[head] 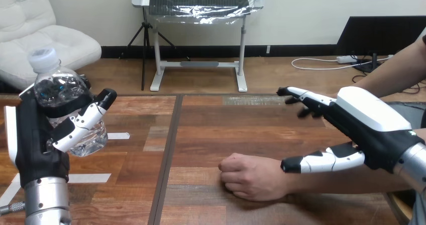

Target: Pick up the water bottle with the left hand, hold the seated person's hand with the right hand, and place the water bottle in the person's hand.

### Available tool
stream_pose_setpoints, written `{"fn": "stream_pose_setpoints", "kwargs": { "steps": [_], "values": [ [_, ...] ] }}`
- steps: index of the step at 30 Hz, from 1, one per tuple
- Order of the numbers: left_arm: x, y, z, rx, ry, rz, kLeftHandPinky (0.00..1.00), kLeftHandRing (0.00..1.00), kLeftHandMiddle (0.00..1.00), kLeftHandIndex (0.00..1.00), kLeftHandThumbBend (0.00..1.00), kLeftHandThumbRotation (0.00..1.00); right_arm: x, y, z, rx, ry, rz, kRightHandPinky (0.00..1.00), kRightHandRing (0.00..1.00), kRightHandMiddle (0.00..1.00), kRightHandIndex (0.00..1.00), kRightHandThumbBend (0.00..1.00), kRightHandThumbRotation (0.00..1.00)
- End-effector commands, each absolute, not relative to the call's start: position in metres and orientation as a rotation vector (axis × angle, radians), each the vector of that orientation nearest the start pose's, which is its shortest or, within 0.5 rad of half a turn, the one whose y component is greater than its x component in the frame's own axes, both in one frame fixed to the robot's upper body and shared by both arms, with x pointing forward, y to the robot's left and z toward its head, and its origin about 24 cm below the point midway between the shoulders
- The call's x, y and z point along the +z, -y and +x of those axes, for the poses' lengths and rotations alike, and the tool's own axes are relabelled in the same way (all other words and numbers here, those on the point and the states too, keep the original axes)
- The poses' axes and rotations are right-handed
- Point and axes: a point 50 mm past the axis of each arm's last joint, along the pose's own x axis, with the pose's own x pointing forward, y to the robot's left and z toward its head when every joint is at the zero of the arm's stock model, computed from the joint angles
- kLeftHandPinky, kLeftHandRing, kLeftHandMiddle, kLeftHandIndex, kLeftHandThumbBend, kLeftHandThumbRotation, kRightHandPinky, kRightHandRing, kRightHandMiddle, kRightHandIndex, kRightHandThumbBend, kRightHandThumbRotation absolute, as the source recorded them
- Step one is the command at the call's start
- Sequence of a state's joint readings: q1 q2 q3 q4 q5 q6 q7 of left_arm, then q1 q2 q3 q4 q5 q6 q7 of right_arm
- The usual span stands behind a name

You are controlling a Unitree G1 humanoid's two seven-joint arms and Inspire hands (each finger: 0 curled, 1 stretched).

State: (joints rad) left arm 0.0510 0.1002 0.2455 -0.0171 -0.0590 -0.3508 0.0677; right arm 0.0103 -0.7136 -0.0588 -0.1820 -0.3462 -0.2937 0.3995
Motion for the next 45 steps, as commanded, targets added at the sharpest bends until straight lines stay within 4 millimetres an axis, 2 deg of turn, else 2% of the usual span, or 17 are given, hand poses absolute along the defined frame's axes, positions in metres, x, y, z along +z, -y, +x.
{"fn": "stream_pose_setpoints", "kwargs": {
  "steps": [1, 15, 45],
  "values": [
    [0.101, -0.222, 0.235, 0.280, 0.458, 0.082, 0.23, 0.28, 0.34, 0.39, 0.56, 0.00, 0.151, 0.232, 0.249, 0.440, 0.310, -1.179, 0.95, 0.91, 0.93, 0.94, 1.00, 0.75],
    [0.101, -0.220, 0.236, 0.273, 0.452, 0.074, 0.22, 0.28, 0.34, 0.39, 0.56, 0.00, 0.147, 0.237, 0.260, 0.485, 0.260, -1.274, 1.00, 0.93, 0.93, 0.93, 1.00, 0.67],
    [0.102, -0.222, 0.236, 0.277, 0.455, 0.082, 0.22, 0.28, 0.34, 0.39, 0.56, 0.00, 0.137, 0.253, 0.288, 0.579, 0.064, -1.492, 1.00, 0.95, 0.94, 0.93, 1.00, 0.64]
  ]
}}
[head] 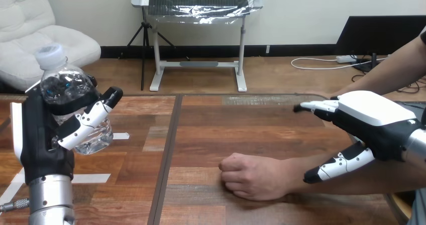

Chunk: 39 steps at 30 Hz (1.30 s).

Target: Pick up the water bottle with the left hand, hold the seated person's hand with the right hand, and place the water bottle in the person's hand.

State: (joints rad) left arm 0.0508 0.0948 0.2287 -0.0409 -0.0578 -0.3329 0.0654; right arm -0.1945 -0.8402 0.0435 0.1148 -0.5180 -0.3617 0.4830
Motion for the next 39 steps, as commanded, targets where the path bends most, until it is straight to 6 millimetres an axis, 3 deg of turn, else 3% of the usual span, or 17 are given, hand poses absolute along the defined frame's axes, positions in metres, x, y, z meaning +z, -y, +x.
{"fn": "stream_pose_setpoints", "kwargs": {
  "steps": [1, 39],
  "values": [
    [0.102, -0.222, 0.236, 0.278, 0.453, 0.081, 0.22, 0.28, 0.34, 0.39, 0.56, 0.00, 0.136, 0.254, 0.289, 0.584, 0.056, -1.496, 1.00, 0.95, 0.94, 0.93, 1.00, 0.64],
    [0.102, -0.229, 0.236, 0.279, 0.471, 0.091, 0.23, 0.29, 0.34, 0.40, 0.59, 0.00, 0.101, 0.260, 0.303, 0.709, -0.140, -1.595, 0.96, 0.92, 0.92, 0.91, 1.00, 0.64]
  ]
}}
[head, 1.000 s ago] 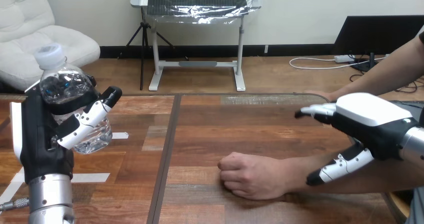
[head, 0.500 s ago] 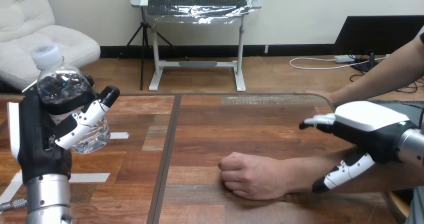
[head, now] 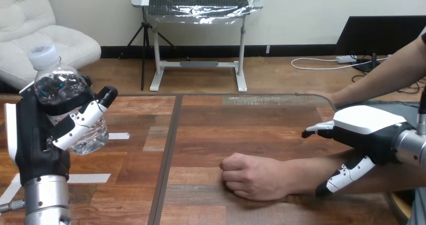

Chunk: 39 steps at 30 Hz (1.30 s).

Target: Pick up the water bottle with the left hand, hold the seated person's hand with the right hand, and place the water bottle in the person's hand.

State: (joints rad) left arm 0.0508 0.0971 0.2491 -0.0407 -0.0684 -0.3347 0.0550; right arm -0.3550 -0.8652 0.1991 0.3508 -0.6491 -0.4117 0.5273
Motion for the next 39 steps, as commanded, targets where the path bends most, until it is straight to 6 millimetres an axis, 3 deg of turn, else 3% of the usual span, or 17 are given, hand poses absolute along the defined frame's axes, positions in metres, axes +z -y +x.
{"fn": "stream_pose_setpoints", "kwargs": {
  "steps": [1, 39],
  "values": [
    [0.102, -0.230, 0.236, 0.280, 0.472, 0.090, 0.23, 0.29, 0.34, 0.40, 0.59, 0.00, 0.100, 0.260, 0.303, 0.712, -0.142, -1.596, 0.96, 0.92, 0.92, 0.91, 1.00, 0.64],
    [0.105, -0.232, 0.237, 0.284, 0.489, 0.092, 0.23, 0.29, 0.34, 0.40, 0.56, 0.00, 0.050, 0.258, 0.288, 0.764, -0.249, -1.599, 0.89, 0.88, 0.89, 0.89, 1.00, 0.68]
  ]
}}
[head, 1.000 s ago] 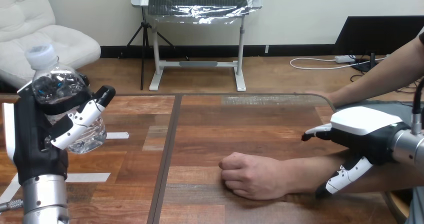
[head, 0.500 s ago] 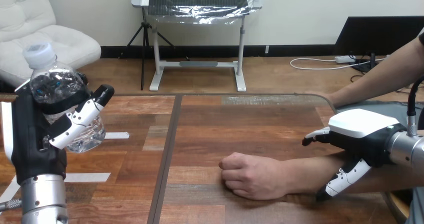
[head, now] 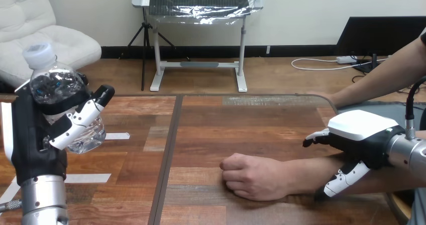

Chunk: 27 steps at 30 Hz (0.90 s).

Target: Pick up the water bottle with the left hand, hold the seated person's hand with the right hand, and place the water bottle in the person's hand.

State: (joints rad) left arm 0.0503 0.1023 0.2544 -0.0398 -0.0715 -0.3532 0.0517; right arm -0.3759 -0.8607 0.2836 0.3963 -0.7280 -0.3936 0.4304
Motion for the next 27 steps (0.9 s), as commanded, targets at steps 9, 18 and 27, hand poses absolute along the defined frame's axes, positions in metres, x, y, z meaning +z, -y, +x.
{"fn": "stream_pose_setpoints", "kwargs": {
  "steps": [9, 18, 27],
  "values": [
    [0.107, -0.232, 0.238, 0.285, 0.500, 0.086, 0.23, 0.28, 0.34, 0.40, 0.55, 0.00, 0.040, 0.258, 0.283, 0.771, -0.266, -1.579, 0.87, 0.88, 0.88, 0.88, 1.00, 0.69],
    [0.109, -0.233, 0.238, 0.293, 0.505, 0.085, 0.23, 0.28, 0.33, 0.40, 0.56, 0.00, 0.033, 0.258, 0.278, 0.766, -0.287, -1.528, 0.85, 0.87, 0.88, 0.88, 1.00, 0.70],
    [0.111, -0.234, 0.239, 0.295, 0.517, 0.083, 0.23, 0.28, 0.33, 0.40, 0.56, 0.00, 0.027, 0.256, 0.274, 0.763, -0.331, -1.481, 0.79, 0.88, 0.88, 0.88, 1.00, 0.68]
  ]
}}
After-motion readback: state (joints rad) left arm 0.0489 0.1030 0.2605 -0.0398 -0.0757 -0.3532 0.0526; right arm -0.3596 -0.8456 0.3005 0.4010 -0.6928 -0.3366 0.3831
